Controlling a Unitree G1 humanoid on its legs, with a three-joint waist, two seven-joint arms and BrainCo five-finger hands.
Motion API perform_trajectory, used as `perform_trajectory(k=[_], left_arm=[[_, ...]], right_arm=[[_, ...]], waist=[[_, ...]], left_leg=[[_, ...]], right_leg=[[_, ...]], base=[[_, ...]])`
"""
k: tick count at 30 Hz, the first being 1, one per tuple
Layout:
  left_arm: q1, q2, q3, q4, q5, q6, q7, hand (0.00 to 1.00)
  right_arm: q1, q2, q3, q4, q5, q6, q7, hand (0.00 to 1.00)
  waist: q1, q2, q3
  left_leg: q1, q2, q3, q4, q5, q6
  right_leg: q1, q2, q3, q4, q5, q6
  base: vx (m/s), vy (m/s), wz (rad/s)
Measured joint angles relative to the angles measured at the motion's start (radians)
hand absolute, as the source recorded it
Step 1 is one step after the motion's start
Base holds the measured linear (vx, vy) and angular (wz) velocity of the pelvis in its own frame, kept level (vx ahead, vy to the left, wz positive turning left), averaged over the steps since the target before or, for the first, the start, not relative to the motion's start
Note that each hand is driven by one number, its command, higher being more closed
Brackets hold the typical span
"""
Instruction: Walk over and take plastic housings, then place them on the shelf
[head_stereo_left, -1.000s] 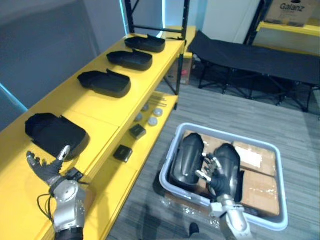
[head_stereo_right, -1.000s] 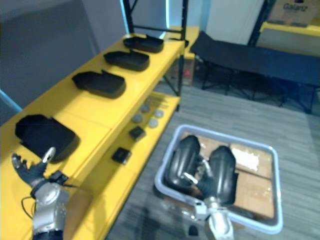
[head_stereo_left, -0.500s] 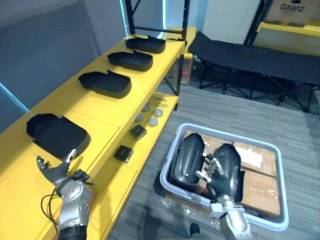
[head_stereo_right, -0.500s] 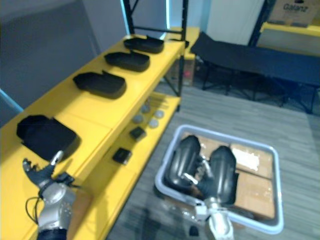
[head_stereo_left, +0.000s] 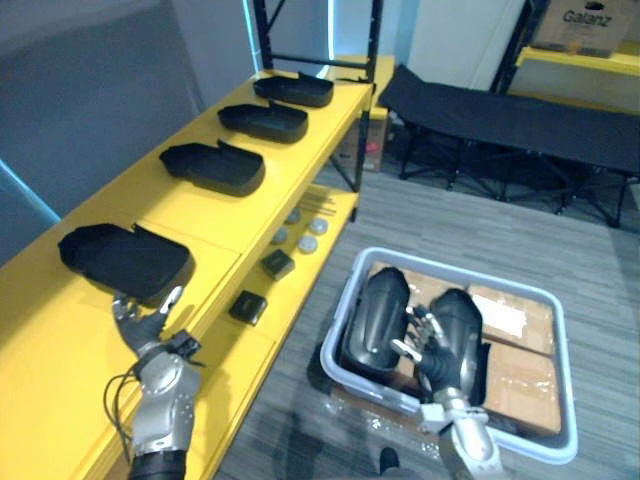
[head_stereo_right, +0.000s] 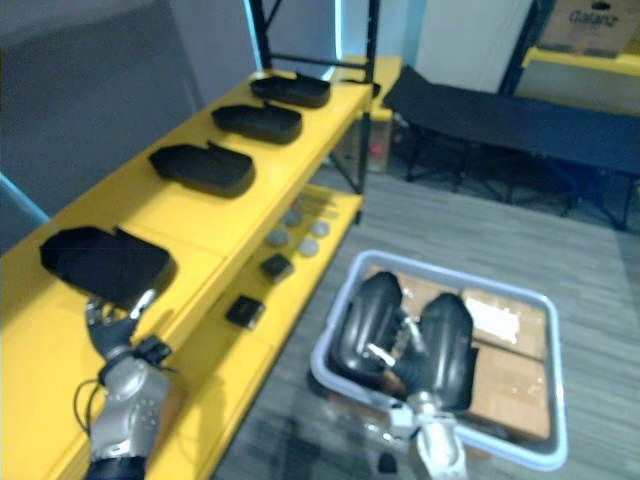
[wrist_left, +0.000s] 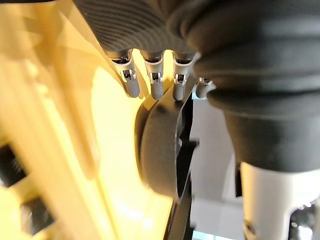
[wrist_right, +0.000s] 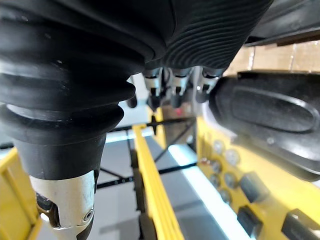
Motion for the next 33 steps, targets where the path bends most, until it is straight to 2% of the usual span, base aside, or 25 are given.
perform_trajectory(k=[7, 11, 14, 17, 19, 20, 22, 23, 24, 26, 28, 29, 30, 32, 33], left_arm=[[-0.001, -0.004, -0.015, -0.02, 0.0, 0.009, 0.004, 0.0], [-0.007, -0.005, -0.028, -0.023, 0.001, 0.013, 0.041, 0.0], [-0.009, -0.006, -0.027, -0.023, 0.004, 0.003, 0.094, 0.0], [-0.013, -0.014, -0.013, -0.027, 0.065, -0.077, 0.189, 0.0], [-0.014, -0.041, 0.022, -0.118, 0.147, -0.145, 0.258, 0.0], [-0.014, -0.043, 0.023, -0.218, 0.232, -0.193, 0.296, 0.0], [-0.023, -0.043, 0.017, -0.356, 0.341, -0.227, 0.316, 0.0], [-0.041, -0.039, 0.002, -0.43, 0.436, -0.243, 0.314, 0.0], [-0.051, -0.036, -0.004, -0.456, 0.478, -0.242, 0.311, 0.0], [-0.087, -0.001, -0.056, -0.488, 0.652, -0.22, 0.248, 0.0], [-0.097, 0.061, -0.092, -0.482, 0.72, -0.194, 0.186, 0.0], [-0.105, 0.11, -0.105, -0.463, 0.762, -0.175, 0.127, 0.0], [-0.111, 0.141, -0.11, -0.447, 0.78, -0.162, 0.099, 0.0], [-0.119, 0.297, -0.111, -0.333, 0.8, -0.124, -0.044, 0.0], [-0.119, 0.326, -0.111, -0.304, 0.8, -0.114, -0.072, 0.0]], right_arm=[[-0.001, 0.0, 0.014, 0.029, 0.0, 0.0, -0.017, 0.0], [-0.002, 0.004, 0.022, 0.031, 0.0, 0.0, -0.017, 0.0], [-0.002, 0.004, 0.022, 0.034, 0.0, 0.0, -0.017, 0.0], [0.0, 0.004, 0.027, 0.037, 0.0, 0.0, -0.02, 0.0], [0.001, 0.005, 0.041, 0.039, 0.0, -0.001, -0.03, 0.0], [0.004, 0.008, 0.049, 0.04, 0.0, -0.003, -0.038, 0.0], [0.006, 0.008, 0.066, 0.043, 0.0, -0.007, -0.042, 0.0], [0.006, 0.009, 0.078, 0.043, 0.0, -0.008, -0.046, 0.0], [0.005, 0.009, 0.087, 0.044, 0.0, -0.009, -0.05, 0.0], [-0.008, 0.008, 0.113, 0.05, 0.0, -0.016, -0.063, 0.0], [-0.03, 0.006, 0.125, 0.069, 0.001, -0.02, -0.064, 0.0], [-0.036, 0.001, 0.124, 0.073, 0.004, -0.02, -0.065, 0.0], [-0.036, -0.004, 0.124, 0.073, 0.007, -0.02, -0.066, 0.0], [-0.04, -0.03, 0.111, 0.073, 0.029, -0.02, -0.059, 0.0], [-0.039, -0.035, 0.102, 0.073, 0.039, -0.02, -0.057, 0.0]], waist=[[-0.001, -0.003, 0.002], [-0.001, -0.003, 0.002], [-0.001, -0.006, 0.004], [-0.001, -0.009, 0.006], [-0.001, -0.012, 0.008], [0.0, -0.014, 0.01], [0.0, -0.014, 0.01], [0.001, -0.013, 0.011], [0.002, -0.012, 0.011], [0.003, -0.009, 0.013], [-0.001, -0.005, 0.015], [-0.001, -0.001, 0.015], [-0.001, 0.0, 0.014], [-0.004, 0.007, 0.013], [-0.005, 0.009, 0.014]], left_leg=[[-0.001, 0.0, 0.0, -0.001, 0.0, 0.0], [-0.001, 0.0, 0.001, -0.001, 0.0, 0.0], [-0.001, 0.0, 0.001, -0.001, 0.0, 0.0], [-0.001, 0.0, 0.001, -0.001, 0.0, 0.0], [-0.001, 0.0, 0.0, -0.002, 0.0, 0.0], [-0.001, 0.0, -0.001, -0.002, 0.0, 0.0], [-0.001, 0.0, -0.003, -0.003, 0.0, 0.0], [-0.001, -0.001, -0.003, -0.003, 0.0, 0.0], [0.0, -0.001, -0.004, -0.004, 0.0, 0.0], [0.0, -0.001, -0.004, -0.004, 0.0, 0.0], [0.0, -0.001, -0.003, -0.004, 0.0, 0.0], [0.0, 0.0, -0.002, -0.004, 0.0, 0.0], [0.0, 0.0, -0.002, -0.004, 0.0, 0.0], [0.0, 0.0, 0.001, -0.005, 0.0, -0.001], [0.0, 0.0, 0.001, -0.006, 0.0, -0.001]], right_leg=[[-0.001, 0.0, 0.0, 0.0, 0.0, 0.0], [-0.002, 0.0, 0.0, 0.0, 0.0, 0.0], [-0.002, 0.0, 0.0, 0.0, 0.0, 0.0], [-0.001, 0.0, 0.0, 0.0, 0.0, 0.0], [-0.001, 0.0, -0.001, 0.0, 0.0, 0.0], [0.0, 0.0, -0.002, 0.0, -0.001, -0.001], [0.0, 0.0, -0.004, 0.0, -0.001, -0.001], [0.001, -0.001, -0.005, 0.0, -0.001, -0.001], [0.001, -0.001, -0.005, 0.0, -0.001, -0.001], [0.002, -0.001, -0.006, 0.0, -0.001, -0.001], [0.001, -0.001, -0.006, 0.0, -0.002, -0.001], [0.0, 0.0, -0.006, 0.0, -0.002, -0.002], [0.0, 0.0, -0.006, 0.0, -0.002, -0.002], [-0.002, 0.001, -0.004, 0.0, -0.002, -0.002], [-0.003, 0.001, -0.004, 0.0, -0.002, -0.002]], base=[[0.0, 0.0, 0.0], [0.0, 0.0, 0.0], [0.0, 0.0, 0.0], [0.0, 0.0, 0.0], [0.0, 0.0, 0.0], [0.0, 0.0, 0.0], [0.0, 0.0, 0.0], [0.0, 0.0, 0.0], [0.0, 0.0, 0.0], [0.0, 0.0, 0.0], [0.0, 0.0, 0.0], [0.0, 0.0, 0.0], [0.0, 0.0, 0.0], [0.01, 0.0, -0.02], [0.01, 0.002, -0.03]])
